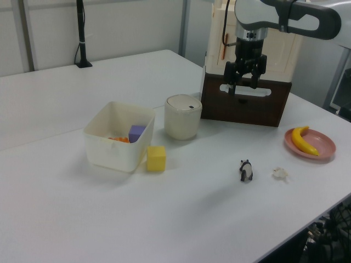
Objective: Open the trash can
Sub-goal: 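Move the gripper from the cabinet toward the small cream trash can, then lower the gripper onto the trash can lid and press its button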
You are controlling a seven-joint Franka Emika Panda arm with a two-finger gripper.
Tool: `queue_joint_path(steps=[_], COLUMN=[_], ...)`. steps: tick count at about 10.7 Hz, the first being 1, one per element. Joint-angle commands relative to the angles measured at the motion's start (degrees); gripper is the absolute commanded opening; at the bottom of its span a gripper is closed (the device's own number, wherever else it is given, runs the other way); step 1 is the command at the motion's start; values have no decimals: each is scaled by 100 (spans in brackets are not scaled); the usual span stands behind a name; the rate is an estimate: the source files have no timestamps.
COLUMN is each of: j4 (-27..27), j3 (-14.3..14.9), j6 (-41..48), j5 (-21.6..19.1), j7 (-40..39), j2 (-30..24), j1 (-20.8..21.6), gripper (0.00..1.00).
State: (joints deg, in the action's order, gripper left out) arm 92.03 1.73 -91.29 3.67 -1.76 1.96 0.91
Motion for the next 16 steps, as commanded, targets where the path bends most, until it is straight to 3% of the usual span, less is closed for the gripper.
queue_joint_path(steps=[1, 2, 3, 4, 5, 10, 16], j4=[-53, -53, -53, -53, -53, -80, -89], j3=[38, 38, 38, 38, 38, 38, 46], j6=[59, 59, 68, 59, 59, -246, -2652], j5=[-86, -95, -103, -103, -112, -226, -218], j7=[-219, -324, -342, -343, -343, -430, -369], j2=[-12, -20, -21, -21, -21, 163, 875], j1=[50, 50, 50, 50, 50, 23, 23], gripper=[80, 49, 29, 10, 0, 0, 0])
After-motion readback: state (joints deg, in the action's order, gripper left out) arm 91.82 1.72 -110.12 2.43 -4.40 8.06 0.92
